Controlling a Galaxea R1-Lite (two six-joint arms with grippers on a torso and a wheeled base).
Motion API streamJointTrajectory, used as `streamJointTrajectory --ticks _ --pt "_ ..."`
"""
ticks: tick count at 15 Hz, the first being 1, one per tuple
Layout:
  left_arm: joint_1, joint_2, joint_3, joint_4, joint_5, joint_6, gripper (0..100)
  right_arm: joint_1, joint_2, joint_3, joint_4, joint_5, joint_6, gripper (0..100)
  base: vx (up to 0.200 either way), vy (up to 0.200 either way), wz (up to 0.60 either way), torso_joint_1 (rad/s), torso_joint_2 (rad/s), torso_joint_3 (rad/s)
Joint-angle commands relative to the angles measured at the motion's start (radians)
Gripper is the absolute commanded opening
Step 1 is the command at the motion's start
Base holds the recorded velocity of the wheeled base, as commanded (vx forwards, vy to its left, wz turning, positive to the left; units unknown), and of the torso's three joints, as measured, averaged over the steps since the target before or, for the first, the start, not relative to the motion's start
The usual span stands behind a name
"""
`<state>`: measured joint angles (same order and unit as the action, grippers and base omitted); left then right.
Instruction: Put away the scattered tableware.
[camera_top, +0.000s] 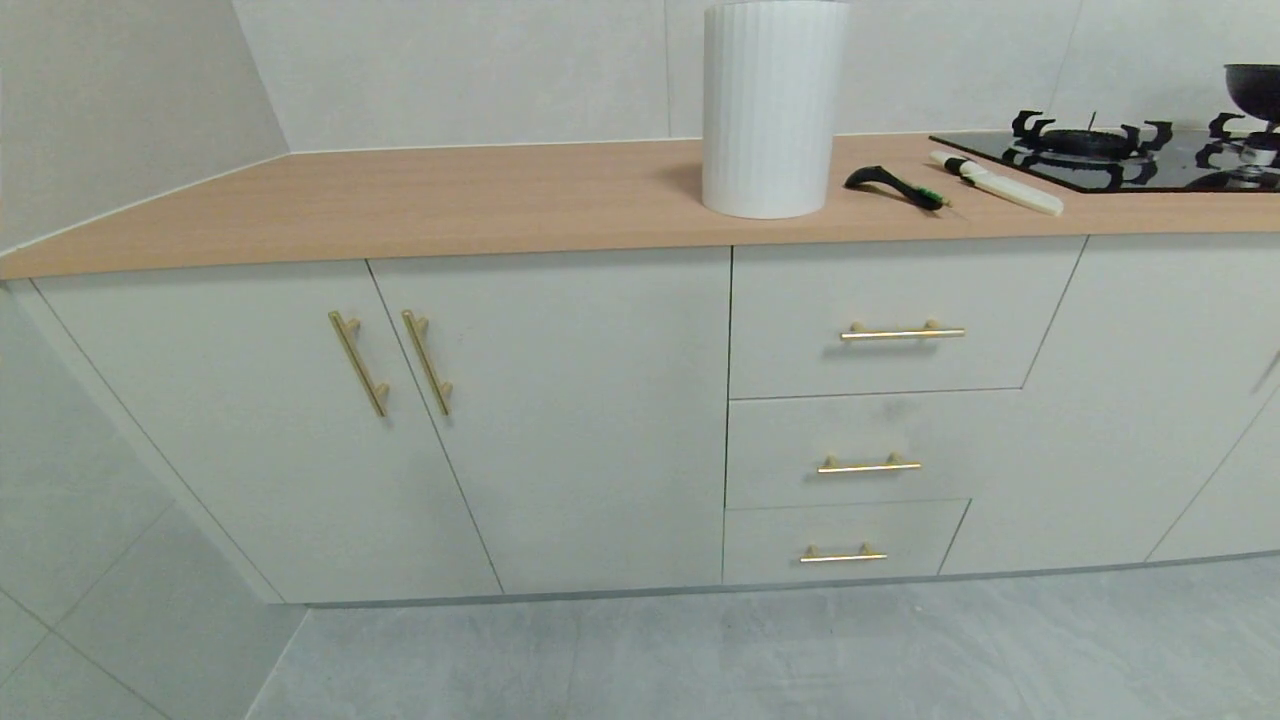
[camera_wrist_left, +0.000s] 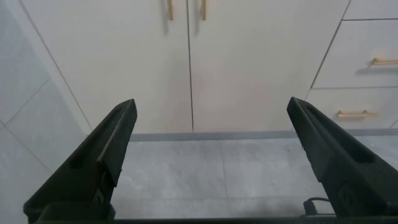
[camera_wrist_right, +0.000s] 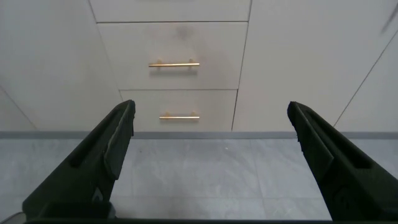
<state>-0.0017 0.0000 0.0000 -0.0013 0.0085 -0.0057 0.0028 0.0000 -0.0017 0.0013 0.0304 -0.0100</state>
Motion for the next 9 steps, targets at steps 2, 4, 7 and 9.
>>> streamJointTrajectory --ticks 2,4,7,9 --pt "0.0 0.002 0.0 0.0 0.001 0.0 100 0.0 0.002 0.0 0.0 0.0 -0.001 100 0.0 0.0 0.0 0.0 0.0 0.0" --pt "0.0 0.002 0.0 0.0 -0.001 0.0 100 0.0 0.002 0.0 0.0 0.0 -0.001 100 0.0 0.0 0.0 0.0 0.0 0.0" --pt "0.0 0.002 0.0 0.0 0.001 0.0 100 0.0 0.002 0.0 0.0 0.0 -0.001 100 0.2 0.0 0.0 -0.001 0.0 0.005" --pt "0.0 0.002 0.0 0.0 0.001 0.0 100 0.0 0.002 0.0 0.0 0.0 -0.001 100 0.2 0.0 0.0 0.007 0.01 0.0"
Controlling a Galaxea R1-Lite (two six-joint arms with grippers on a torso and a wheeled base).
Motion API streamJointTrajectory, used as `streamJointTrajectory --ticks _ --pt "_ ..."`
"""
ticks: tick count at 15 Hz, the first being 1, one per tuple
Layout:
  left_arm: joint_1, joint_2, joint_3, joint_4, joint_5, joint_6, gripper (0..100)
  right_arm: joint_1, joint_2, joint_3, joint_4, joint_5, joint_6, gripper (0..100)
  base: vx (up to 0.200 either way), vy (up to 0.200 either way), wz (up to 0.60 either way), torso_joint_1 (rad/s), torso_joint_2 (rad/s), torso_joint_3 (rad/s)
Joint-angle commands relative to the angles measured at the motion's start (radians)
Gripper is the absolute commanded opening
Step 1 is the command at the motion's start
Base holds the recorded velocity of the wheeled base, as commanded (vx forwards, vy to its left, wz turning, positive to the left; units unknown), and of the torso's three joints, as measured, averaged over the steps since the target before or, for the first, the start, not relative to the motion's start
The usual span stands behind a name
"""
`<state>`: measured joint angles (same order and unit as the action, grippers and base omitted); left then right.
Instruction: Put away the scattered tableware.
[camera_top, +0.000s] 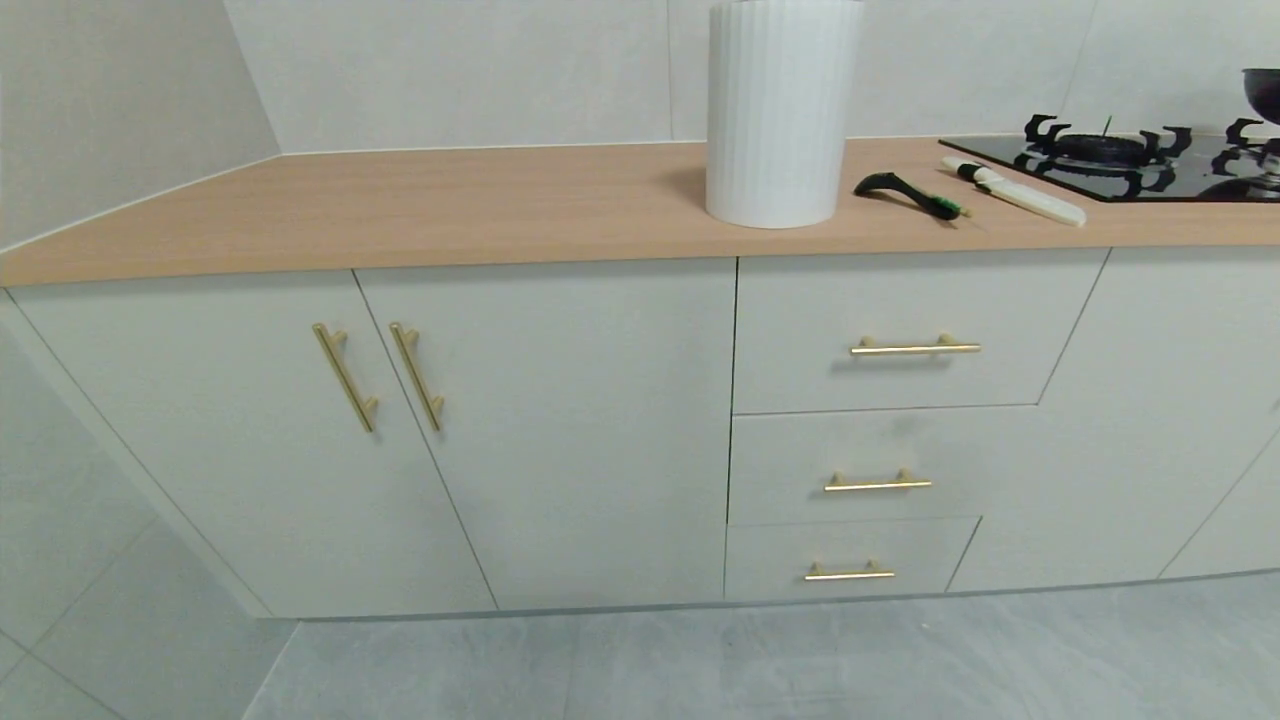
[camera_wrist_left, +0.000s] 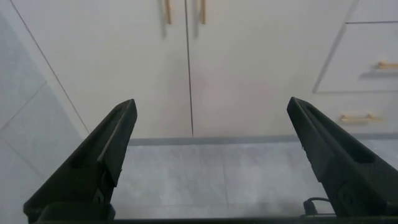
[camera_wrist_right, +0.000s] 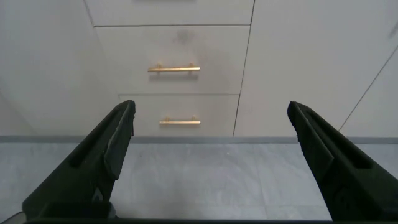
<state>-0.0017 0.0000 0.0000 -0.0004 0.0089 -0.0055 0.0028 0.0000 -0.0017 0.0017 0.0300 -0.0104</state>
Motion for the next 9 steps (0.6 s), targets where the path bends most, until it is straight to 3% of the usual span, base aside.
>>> streamJointTrajectory --ticks 1,6,9 --pt "0.0 0.002 0.0 -0.001 0.0 -0.001 100 0.0 0.002 0.0 0.0 0.001 0.0 100 0.2 0.0 0.0 0.002 0.0 0.007" --pt "0.0 0.002 0.0 -0.001 0.0 -0.001 100 0.0 0.002 0.0 0.0 0.001 0.0 100 0.2 0.0 0.0 0.002 0.01 0.001" --pt "0.0 0.002 0.0 -0.001 0.0 -0.001 100 0.0 0.002 0.0 0.0 0.001 0.0 100 0.0 0.0 0.0 0.0 0.0 0.0"
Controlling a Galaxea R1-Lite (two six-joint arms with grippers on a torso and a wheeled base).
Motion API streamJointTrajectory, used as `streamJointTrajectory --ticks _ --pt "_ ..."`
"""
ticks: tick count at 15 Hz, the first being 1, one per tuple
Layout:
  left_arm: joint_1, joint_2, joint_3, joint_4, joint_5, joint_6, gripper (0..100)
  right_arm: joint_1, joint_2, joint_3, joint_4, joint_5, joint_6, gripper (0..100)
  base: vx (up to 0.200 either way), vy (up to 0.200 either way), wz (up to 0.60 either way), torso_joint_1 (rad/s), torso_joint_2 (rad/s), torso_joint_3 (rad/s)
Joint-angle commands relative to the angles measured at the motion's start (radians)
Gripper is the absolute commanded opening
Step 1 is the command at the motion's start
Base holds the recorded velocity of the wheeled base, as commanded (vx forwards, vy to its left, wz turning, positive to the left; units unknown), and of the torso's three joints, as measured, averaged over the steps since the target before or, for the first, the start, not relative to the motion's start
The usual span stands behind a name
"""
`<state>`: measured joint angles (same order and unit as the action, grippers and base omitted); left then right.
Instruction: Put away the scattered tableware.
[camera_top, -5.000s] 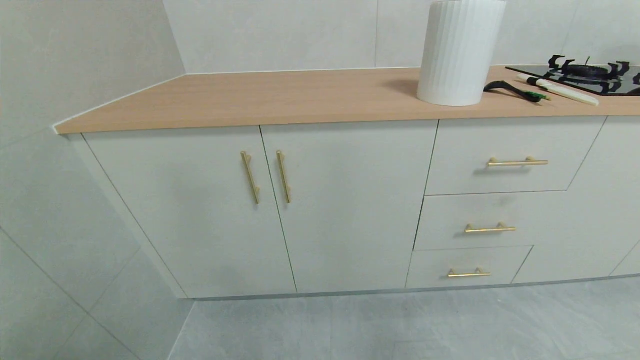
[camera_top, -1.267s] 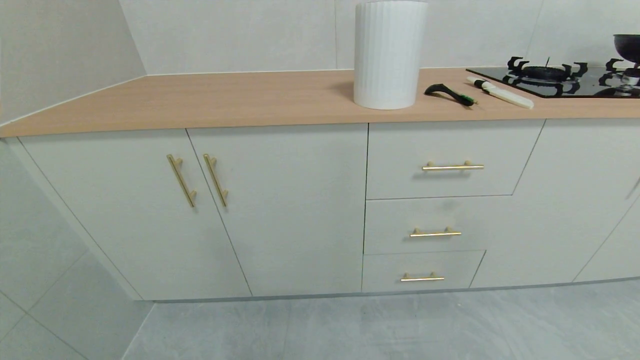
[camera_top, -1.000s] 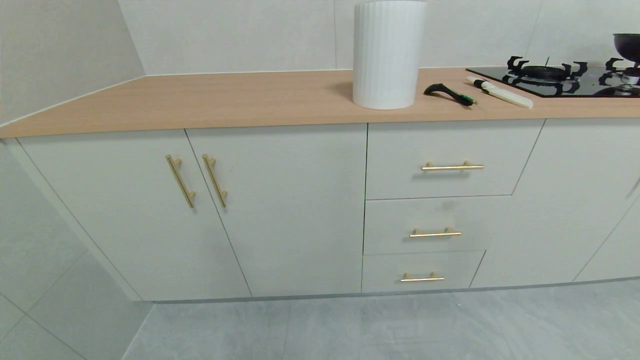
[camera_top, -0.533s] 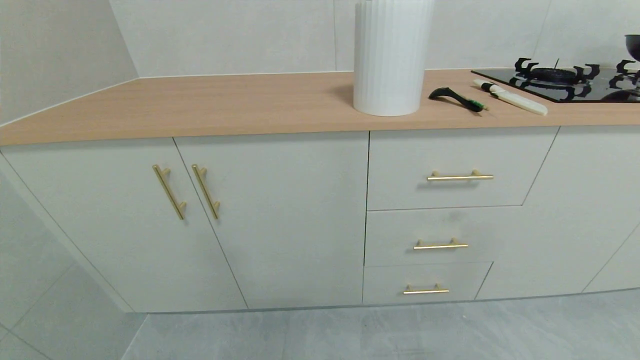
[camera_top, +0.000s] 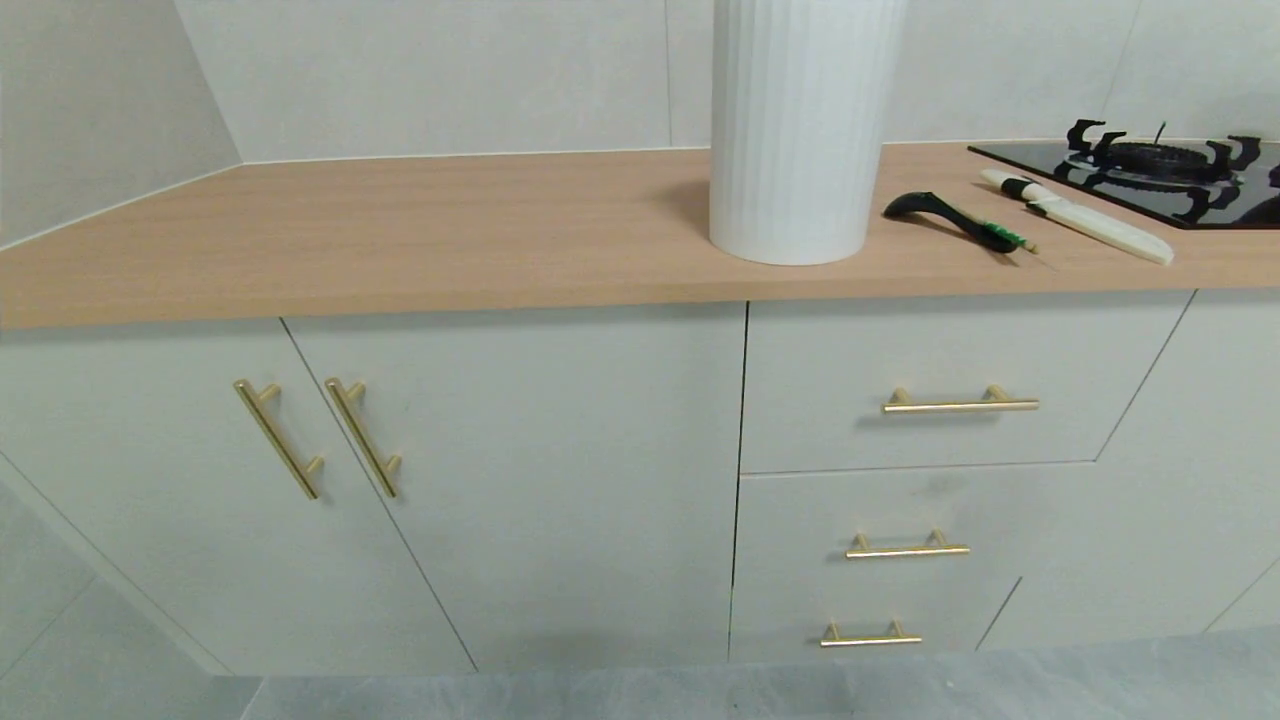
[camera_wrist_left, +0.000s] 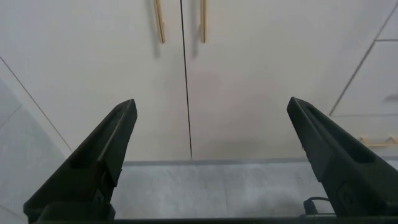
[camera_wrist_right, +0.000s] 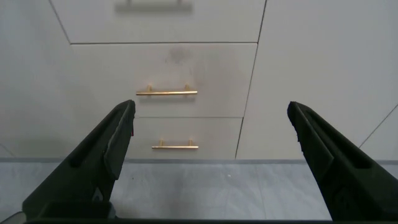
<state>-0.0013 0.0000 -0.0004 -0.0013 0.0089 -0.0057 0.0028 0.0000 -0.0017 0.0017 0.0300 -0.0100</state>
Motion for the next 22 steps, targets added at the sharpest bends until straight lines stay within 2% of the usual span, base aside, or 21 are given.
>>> streamJointTrajectory --ticks 1,12,14,17,18,22 --pt "0.0 0.002 0.0 0.001 0.0 0.0 100 0.0 0.002 0.0 0.0 0.001 -0.001 100 0.0 0.0 0.0 0.0 0.0 0.0" --pt "0.0 0.002 0.0 0.0 0.0 0.001 100 0.0 0.002 -0.001 -0.009 0.001 -0.011 100 0.0 0.0 0.0 0.0 0.0 0.0" --pt "0.0 0.002 0.0 0.0 -0.001 0.001 100 0.0 0.003 -0.09 -0.052 0.01 0.027 100 0.0 0.0 0.0 0.0 0.0 0.0" --pt "0.0 0.002 0.0 0.0 0.0 0.001 100 0.005 0.144 -0.126 0.003 0.136 0.016 100 0.0 0.0 0.0 0.0 0.0 0.0" --pt "0.0 0.002 0.0 0.0 0.0 0.001 100 0.008 0.184 -0.141 0.006 0.148 0.016 100 0.0 0.0 0.0 0.0 0.0 0.0" --pt "0.0 0.002 0.0 0.0 0.0 0.001 100 0.066 0.64 -0.3 -0.003 0.185 -0.025 100 0.0 0.0 0.0 0.0 0.0 0.0"
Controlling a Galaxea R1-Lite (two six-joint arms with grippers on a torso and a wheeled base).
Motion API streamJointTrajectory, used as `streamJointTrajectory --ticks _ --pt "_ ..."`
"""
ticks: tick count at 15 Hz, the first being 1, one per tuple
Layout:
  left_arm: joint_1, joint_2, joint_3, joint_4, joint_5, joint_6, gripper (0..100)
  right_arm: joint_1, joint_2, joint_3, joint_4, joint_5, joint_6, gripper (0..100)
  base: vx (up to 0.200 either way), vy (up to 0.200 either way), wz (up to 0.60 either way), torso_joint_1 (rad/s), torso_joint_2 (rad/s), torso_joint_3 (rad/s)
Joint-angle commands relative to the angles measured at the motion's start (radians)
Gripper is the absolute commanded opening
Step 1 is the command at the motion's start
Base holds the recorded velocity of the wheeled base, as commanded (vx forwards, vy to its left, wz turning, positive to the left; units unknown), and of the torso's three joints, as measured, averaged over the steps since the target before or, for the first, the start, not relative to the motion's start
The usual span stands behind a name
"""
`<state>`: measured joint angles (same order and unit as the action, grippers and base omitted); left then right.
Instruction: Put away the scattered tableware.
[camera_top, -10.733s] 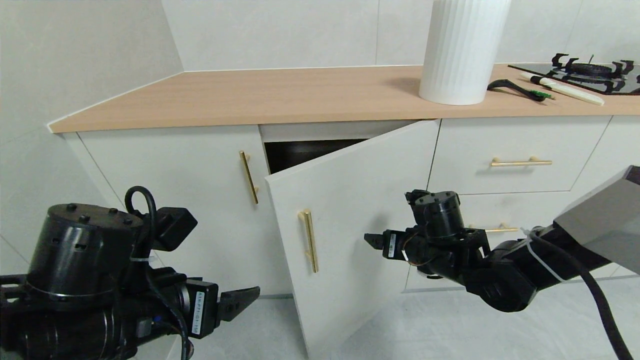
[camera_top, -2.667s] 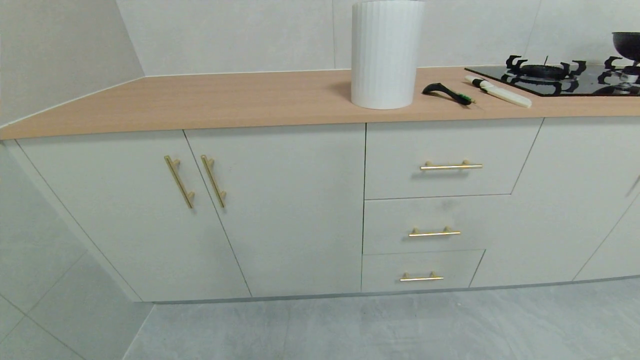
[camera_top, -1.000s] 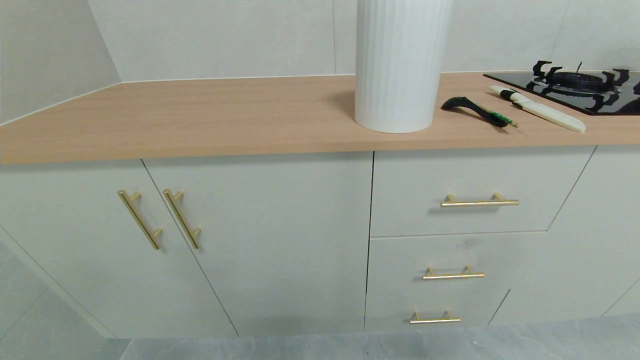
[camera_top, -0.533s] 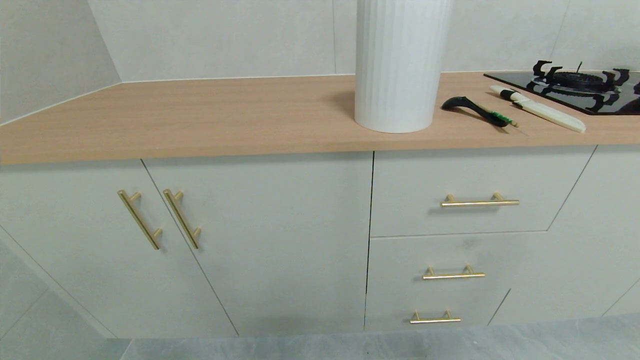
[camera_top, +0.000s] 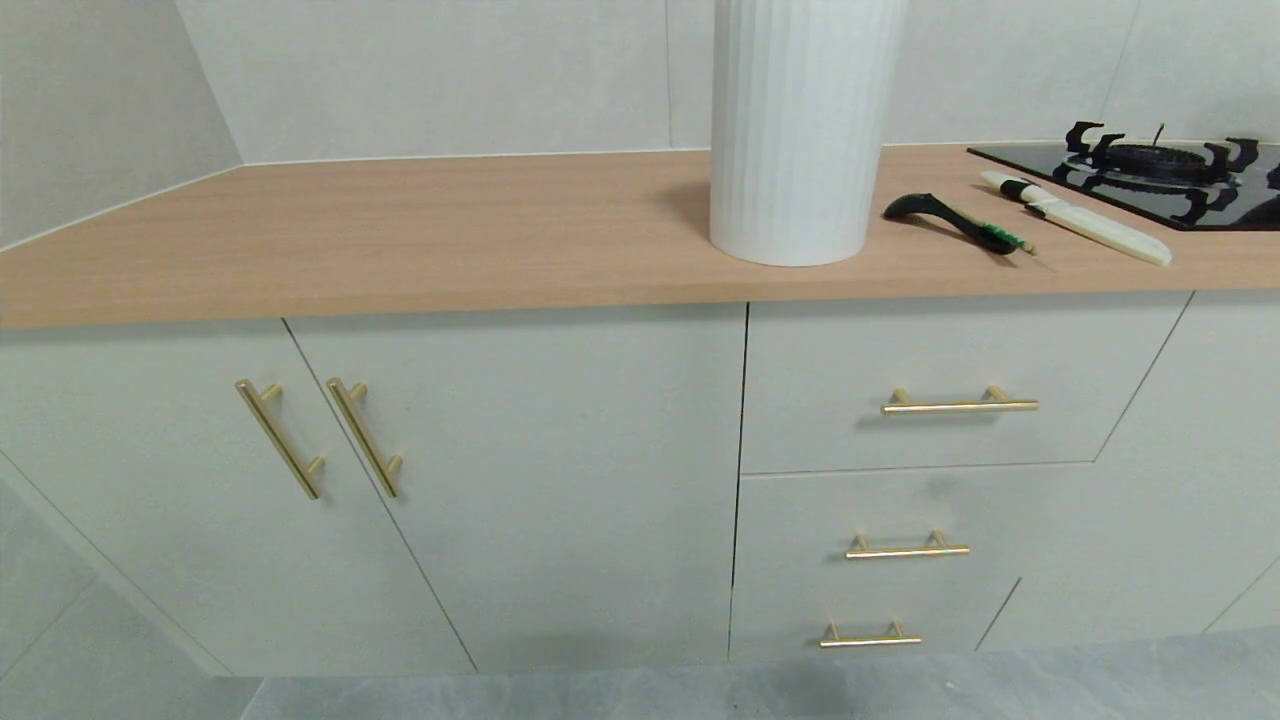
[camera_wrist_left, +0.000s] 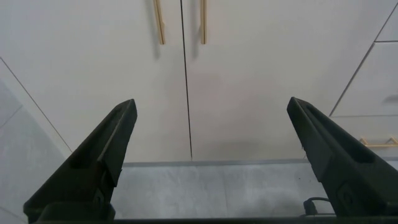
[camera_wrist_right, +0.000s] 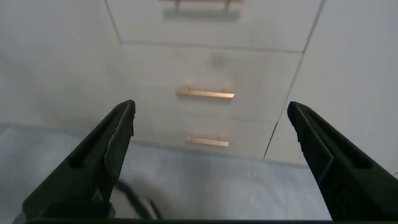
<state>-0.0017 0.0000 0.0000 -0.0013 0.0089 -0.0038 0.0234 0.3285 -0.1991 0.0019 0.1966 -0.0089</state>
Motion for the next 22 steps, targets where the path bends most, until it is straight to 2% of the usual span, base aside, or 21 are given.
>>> streamJointTrajectory --ticks 1,5,7,12,17,18,19,20,22 --pt "0.0 0.002 0.0 0.0 0.0 -0.001 100 0.086 0.403 -0.141 -0.003 0.014 -0.028 100 0.0 0.0 0.0 0.0 0.0 0.0" --pt "0.0 0.002 0.0 0.0 0.0 -0.001 100 0.194 0.75 -0.241 -0.02 -0.036 -0.028 100 0.0 0.0 0.0 0.0 0.0 0.0" --pt "0.0 0.002 0.0 0.0 -0.001 -0.001 100 0.205 0.902 -0.298 -0.066 -0.052 -0.028 100 0.0 0.0 0.0 0.0 0.0 0.0" --pt "0.0 0.002 0.0 0.0 0.0 -0.001 100 0.247 1.155 -0.27 -0.214 -0.092 -0.026 100 0.0 0.0 0.0 0.0 0.0 0.0" --pt "0.0 0.002 0.0 0.0 0.0 -0.001 100 0.247 1.336 -0.195 -0.49 -0.112 -0.017 100 0.0 0.0 0.0 0.0 0.0 0.0" --pt "0.0 0.002 0.0 0.0 0.0 -0.001 100 0.247 1.397 -0.167 -0.594 -0.141 -0.017 100 0.0 0.0 0.0 0.0 0.0 0.0" --pt "0.0 0.002 0.0 0.0 0.0 -0.001 100 0.247 1.417 -0.161 -0.626 -0.155 -0.016 100 0.0 0.0 0.0 0.0 0.0 0.0" --pt "0.0 0.002 0.0 0.0 -0.001 -0.001 100 0.247 1.482 -0.135 -0.744 -0.195 -0.014 100 0.0 0.0 0.0 0.0 0.0 0.0" --pt "0.0 0.002 0.0 0.0 0.0 -0.001 100 0.247 1.557 -0.115 -0.867 -0.215 -0.005 100 0.0 0.0 0.0 0.0 0.0 0.0"
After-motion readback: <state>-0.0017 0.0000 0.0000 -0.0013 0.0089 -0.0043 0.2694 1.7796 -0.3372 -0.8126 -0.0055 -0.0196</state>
